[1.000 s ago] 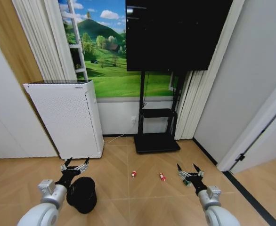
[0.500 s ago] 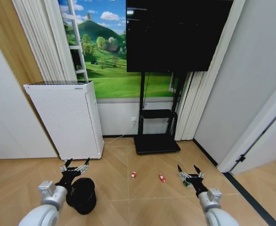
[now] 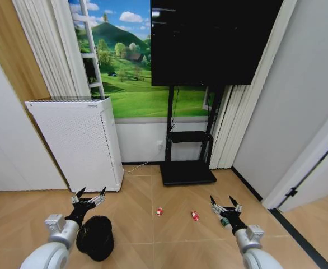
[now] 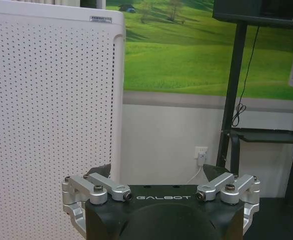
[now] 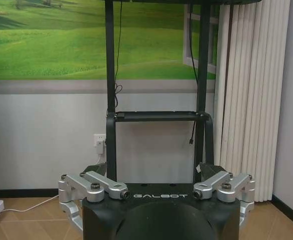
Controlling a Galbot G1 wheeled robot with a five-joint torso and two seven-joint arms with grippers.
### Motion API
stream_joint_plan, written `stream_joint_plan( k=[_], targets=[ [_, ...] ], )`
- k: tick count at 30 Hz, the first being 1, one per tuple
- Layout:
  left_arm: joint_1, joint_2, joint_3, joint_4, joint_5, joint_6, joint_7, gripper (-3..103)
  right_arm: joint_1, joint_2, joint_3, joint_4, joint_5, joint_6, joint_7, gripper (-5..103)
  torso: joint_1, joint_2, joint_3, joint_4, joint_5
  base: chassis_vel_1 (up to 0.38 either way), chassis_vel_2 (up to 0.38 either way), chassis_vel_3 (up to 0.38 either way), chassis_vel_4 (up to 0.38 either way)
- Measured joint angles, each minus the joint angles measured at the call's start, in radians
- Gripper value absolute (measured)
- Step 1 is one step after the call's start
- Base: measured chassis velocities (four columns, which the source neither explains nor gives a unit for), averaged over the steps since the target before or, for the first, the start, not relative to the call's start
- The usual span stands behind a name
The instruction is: Pick up the trash bin and place the garbage on the floor into it.
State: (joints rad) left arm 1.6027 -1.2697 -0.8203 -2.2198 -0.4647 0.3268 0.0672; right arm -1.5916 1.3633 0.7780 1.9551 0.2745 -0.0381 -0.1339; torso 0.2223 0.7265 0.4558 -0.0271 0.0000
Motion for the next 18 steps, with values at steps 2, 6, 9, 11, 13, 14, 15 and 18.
stream_joint_plan(
  k=[2,6,9,11,13,14,15,18],
  targets=[
    [-0.001,0.001,0.0,0.002,-0.001,-0.002,0.003,100,0.0,0.002,0.0,0.0,-0.004,-0.001,0.001,100,0.0,0.0,0.0,0.0001,0.0002,-0.183,0.198,0.198,-0.209],
    [-0.005,0.004,0.0,0.013,-0.006,-0.008,0.01,100,0.003,0.01,-0.004,0.001,-0.018,-0.004,0.004,100,0.001,0.0,0.0,0.0,0.0,-0.186,0.177,0.192,-0.19],
    [-0.006,0.004,-0.002,0.017,-0.008,-0.013,0.012,100,0.007,0.017,-0.011,0.0,-0.023,0.0,0.014,100,0.001,0.0,0.0,0.0002,0.0001,-0.147,0.142,0.145,-0.122],
    [-0.005,0.002,-0.003,0.012,-0.004,0.0,0.012,100,0.008,0.019,-0.011,0.001,-0.023,-0.001,0.019,100,0.0,-0.002,0.0,0.0002,0.0001,-0.022,0.06,0.059,-0.057],
    [-0.005,0.001,-0.003,0.01,-0.002,0.005,0.008,100,0.007,0.019,-0.011,0.002,-0.023,-0.004,0.021,100,-0.001,-0.004,-0.002,0.0,0.0001,0.0,0.0,0.0,0.0],
    [-0.005,0.0,-0.003,0.009,-0.001,0.011,0.003,100,0.007,0.02,-0.011,0.003,-0.023,-0.006,0.023,100,-0.003,-0.008,-0.004,0.0,0.0,0.0,0.0,0.0,0.0],
    [-0.006,-0.001,-0.003,0.009,-0.001,0.015,-0.001,100,0.007,0.021,-0.011,0.004,-0.024,-0.007,0.024,100,-0.006,-0.014,-0.008,0.0,0.0,0.056,-0.048,-0.031,0.031],
    [-0.008,-0.001,-0.004,0.009,0.001,0.018,-0.003,100,0.007,0.024,-0.012,0.004,-0.024,-0.01,0.026,100,-0.011,-0.027,-0.015,0.0,0.0,0.056,-0.043,-0.038,0.031]
  ],
)
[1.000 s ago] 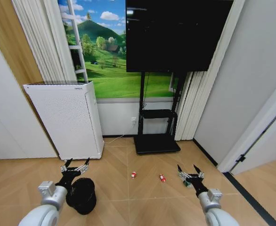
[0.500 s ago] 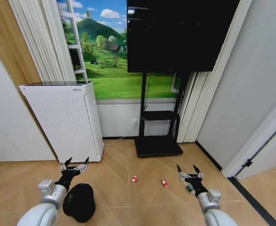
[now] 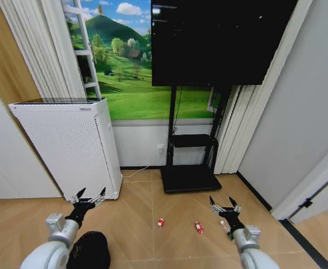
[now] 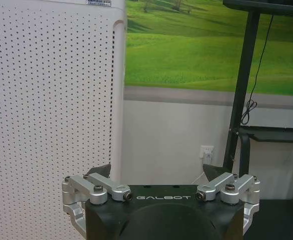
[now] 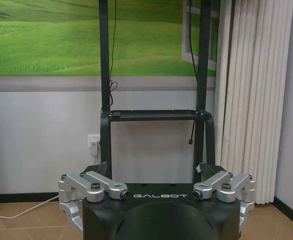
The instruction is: Pick up the trash bin and place the garbage on the floor into it.
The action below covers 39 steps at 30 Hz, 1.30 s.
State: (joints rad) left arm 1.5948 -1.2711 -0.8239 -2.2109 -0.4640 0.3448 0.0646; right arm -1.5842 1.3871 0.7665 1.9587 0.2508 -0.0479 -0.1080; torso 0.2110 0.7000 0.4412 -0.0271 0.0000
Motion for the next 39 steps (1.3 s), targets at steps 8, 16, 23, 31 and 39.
stream_joint_plan(
  k=[8,16,23,31,39],
  targets=[
    [-0.005,0.0,0.0,0.001,0.002,0.012,0.0,100,0.002,0.003,-0.005,-0.011,0.012,-0.004,0.004,100,-0.012,-0.032,-0.018,0.0001,0.0,0.0,0.0,0.0,0.0],
    [-0.016,-0.004,0.008,0.021,0.011,0.015,0.002,100,0.005,0.002,-0.004,-0.032,0.029,-0.002,0.014,100,-0.03,-0.072,-0.041,0.0001,-0.0001,0.0,0.0,0.0,0.0],
    [-0.017,-0.002,0.003,0.03,0.01,0.015,0.003,100,0.005,0.0,-0.002,-0.045,0.04,0.004,0.018,100,-0.043,-0.103,-0.059,0.0001,0.0,0.0,0.0,0.0,0.0],
    [-0.013,0.0,0.002,0.035,0.013,0.0,0.012,100,0.001,0.011,-0.006,-0.059,0.035,0.015,0.022,100,-0.056,-0.137,-0.08,0.0,0.0,0.0,0.0,0.0,0.0],
    [-0.013,0.011,0.003,0.036,0.016,-0.006,0.017,100,-0.003,0.021,-0.005,-0.061,0.032,0.032,0.026,100,-0.072,-0.178,-0.105,0.0,-0.0001,0.0,0.0,0.0,0.0]
  ],
)
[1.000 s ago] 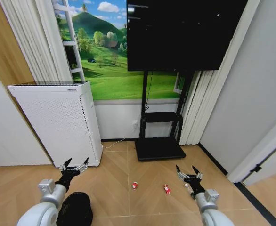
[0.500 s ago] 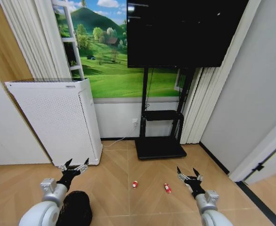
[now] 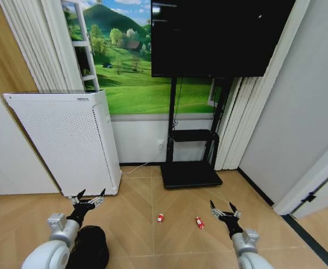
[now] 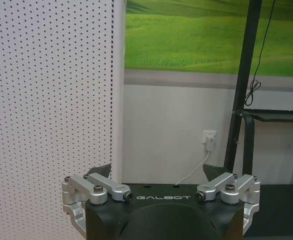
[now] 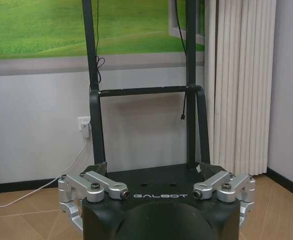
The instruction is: Pick up the trash bin and place the garbage on the floor into it.
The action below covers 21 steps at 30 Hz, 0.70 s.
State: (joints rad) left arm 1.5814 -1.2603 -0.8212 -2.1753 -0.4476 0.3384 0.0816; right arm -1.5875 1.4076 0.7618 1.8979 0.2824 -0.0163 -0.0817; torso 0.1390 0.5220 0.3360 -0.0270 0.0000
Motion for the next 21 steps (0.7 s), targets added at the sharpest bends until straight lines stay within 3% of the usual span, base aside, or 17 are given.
stream_joint_plan(
  k=[21],
  targets=[
    [0.0,0.0,-0.003,0.013,-0.002,-0.002,0.005,100,0.009,0.016,-0.009,-0.027,-0.019,0.02,-0.001,100,-0.035,-0.09,-0.055,0.0,0.0,0.0,0.0,0.0,0.0]
  ],
)
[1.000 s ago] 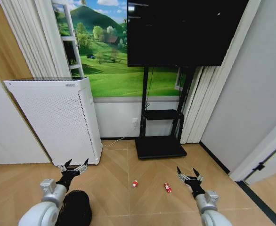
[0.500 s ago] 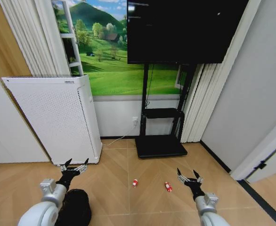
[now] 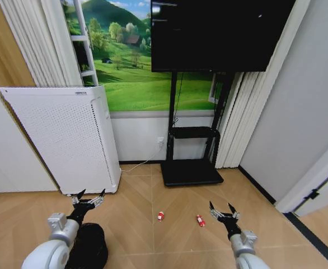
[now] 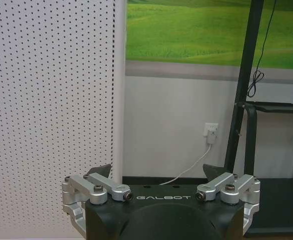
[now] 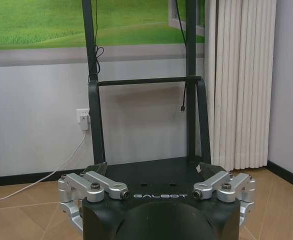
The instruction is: Pick up the trash bin and place the garbage on the floor into it.
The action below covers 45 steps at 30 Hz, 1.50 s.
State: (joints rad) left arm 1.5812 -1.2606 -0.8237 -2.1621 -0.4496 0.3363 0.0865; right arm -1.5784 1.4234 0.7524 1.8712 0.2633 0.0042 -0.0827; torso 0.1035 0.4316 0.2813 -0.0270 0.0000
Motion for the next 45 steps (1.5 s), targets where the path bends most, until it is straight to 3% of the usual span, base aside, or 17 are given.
stream_joint_plan(
  k=[10,14,21,28,33,38,45],
  targets=[
    [-0.003,-0.001,0.0,0.001,0.015,-0.008,-0.005,100,-0.003,0.005,-0.002,-0.012,-0.001,0.031,-0.009,100,-0.012,-0.035,-0.023,0.0,0.0,0.0,0.0,0.0,0.0],
    [-0.004,0.001,-0.001,0.016,0.095,-0.041,-0.001,100,0.015,0.013,-0.002,-0.056,-0.022,0.144,-0.053,100,-0.019,-0.055,-0.037,0.0001,0.0,0.0,0.0,0.0,0.0],
    [-0.004,-0.002,-0.003,0.026,0.131,-0.059,0.006,100,0.02,0.024,0.016,-0.062,-0.065,0.206,-0.054,100,-0.029,-0.082,-0.054,0.0,0.0001,0.0,0.0,0.0,0.0],
    [0.0,-0.008,-0.002,0.028,0.139,-0.062,0.013,100,0.017,0.004,0.032,-0.003,-0.07,0.157,-0.062,100,-0.037,-0.105,-0.069,-0.0001,0.0,0.0,0.0,0.0,0.0],
    [0.008,-0.002,-0.002,0.015,0.134,-0.063,0.021,100,0.028,-0.045,0.02,0.038,0.0,0.109,-0.091,100,-0.044,-0.126,-0.082,-0.0001,0.0001,0.0,0.0,0.0,0.0],
    [0.013,0.045,0.009,-0.007,0.084,-0.051,0.034,100,0.045,-0.118,-0.012,0.056,0.122,0.068,-0.12,100,-0.052,-0.151,-0.099,0.0002,0.0001,0.0,0.0,0.0,0.0],
    [-0.009,0.102,0.018,0.001,0.052,-0.042,0.04,100,0.04,-0.147,-0.028,0.062,0.127,0.063,-0.116,100,-0.058,-0.173,-0.114,-0.0002,0.0,0.0,0.0,0.0,0.0]
  ],
)
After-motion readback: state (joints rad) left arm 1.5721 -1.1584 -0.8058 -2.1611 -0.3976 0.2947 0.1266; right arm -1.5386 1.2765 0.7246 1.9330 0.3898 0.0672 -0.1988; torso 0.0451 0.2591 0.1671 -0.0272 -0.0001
